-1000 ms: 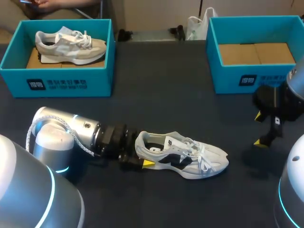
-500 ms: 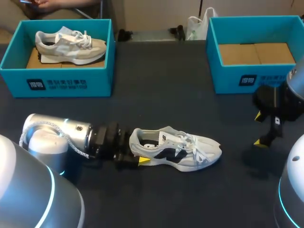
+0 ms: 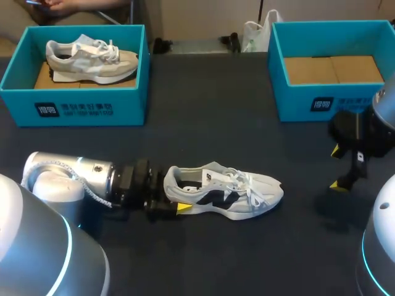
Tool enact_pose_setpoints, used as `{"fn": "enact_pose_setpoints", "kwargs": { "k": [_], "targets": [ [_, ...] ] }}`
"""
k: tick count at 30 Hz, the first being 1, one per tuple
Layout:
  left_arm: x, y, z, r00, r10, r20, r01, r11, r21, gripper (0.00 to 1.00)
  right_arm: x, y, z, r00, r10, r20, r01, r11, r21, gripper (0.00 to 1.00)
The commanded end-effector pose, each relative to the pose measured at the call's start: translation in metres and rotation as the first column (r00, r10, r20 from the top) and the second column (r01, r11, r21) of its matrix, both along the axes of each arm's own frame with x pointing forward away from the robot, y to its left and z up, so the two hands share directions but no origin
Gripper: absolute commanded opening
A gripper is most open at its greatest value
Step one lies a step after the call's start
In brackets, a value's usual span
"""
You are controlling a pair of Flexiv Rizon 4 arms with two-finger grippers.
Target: Take the shoe out of the shoebox, open the shoe tongue, remove and reinsert the insole, then place the shoe into the shoebox
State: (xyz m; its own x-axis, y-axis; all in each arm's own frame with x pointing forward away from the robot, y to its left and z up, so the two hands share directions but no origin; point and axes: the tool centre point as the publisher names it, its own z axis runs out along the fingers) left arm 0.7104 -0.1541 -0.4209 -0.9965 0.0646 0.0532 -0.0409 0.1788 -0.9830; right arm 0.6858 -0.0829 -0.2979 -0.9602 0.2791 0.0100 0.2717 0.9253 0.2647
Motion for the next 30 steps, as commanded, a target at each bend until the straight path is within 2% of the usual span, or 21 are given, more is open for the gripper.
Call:
{"fn": "enact_pose_setpoints", "kwargs": {
  "k": [1, 15, 16, 17, 19, 21, 26, 29, 30],
  "targets": [
    [-0.001, 0.002, 0.000, 1.000, 0.002, 0.000, -0.002, 1.000, -0.001, 0.00, -0.001, 0.001, 0.000, 1.000, -0.001, 0.001, 0.001, 1.000, -0.002, 1.00],
    [-0.001, 0.002, 0.000, 1.000, 0.002, 0.000, -0.002, 1.000, -0.001, 0.00, -0.001, 0.001, 0.000, 1.000, -0.001, 0.001, 0.001, 1.000, -0.002, 1.00],
    [-0.001, 0.002, 0.000, 1.000, 0.002, 0.000, -0.002, 1.000, -0.001, 0.00, 0.006, 0.000, 0.008, 0.992, -0.112, -0.055, 0.109, 0.993, -0.045, 1.00],
    [-0.001, 0.002, 0.000, 1.000, 0.002, 0.000, -0.002, 1.000, -0.001, 0.00, 0.011, 0.001, 0.016, 0.976, -0.204, -0.074, 0.203, 0.979, -0.022, 1.00],
    [-0.001, 0.002, 0.000, 1.000, 0.002, 0.000, -0.002, 1.000, -0.001, 0.00, 0.013, 0.009, 0.030, 0.943, -0.332, -0.033, 0.329, 0.942, -0.071, 1.00],
    [-0.001, 0.002, 0.000, 1.000, 0.002, 0.000, -0.002, 1.000, -0.001, 0.00, 0.011, 0.023, 0.041, 0.919, -0.395, 0.000, 0.394, 0.917, -0.065, 1.00],
    [-0.001, 0.002, 0.000, 1.000, 0.002, 0.000, -0.002, 1.000, -0.001, 0.00, 0.006, 0.058, 0.050, 0.855, -0.519, 0.006, 0.510, 0.838, -0.192, 1.00],
    [-0.001, 0.002, 0.000, 1.000, 0.002, 0.000, -0.002, 1.000, -0.001, 0.00, 0.004, 0.076, 0.052, 0.772, -0.635, -0.012, 0.612, 0.749, -0.253, 1.00],
    [-0.001, 0.002, 0.000, 1.000, 0.002, 0.000, -0.002, 1.000, -0.001, 0.00, 0.002, 0.081, 0.054, 0.731, -0.682, -0.004, 0.654, 0.703, -0.280, 1.00]
  ]
}}
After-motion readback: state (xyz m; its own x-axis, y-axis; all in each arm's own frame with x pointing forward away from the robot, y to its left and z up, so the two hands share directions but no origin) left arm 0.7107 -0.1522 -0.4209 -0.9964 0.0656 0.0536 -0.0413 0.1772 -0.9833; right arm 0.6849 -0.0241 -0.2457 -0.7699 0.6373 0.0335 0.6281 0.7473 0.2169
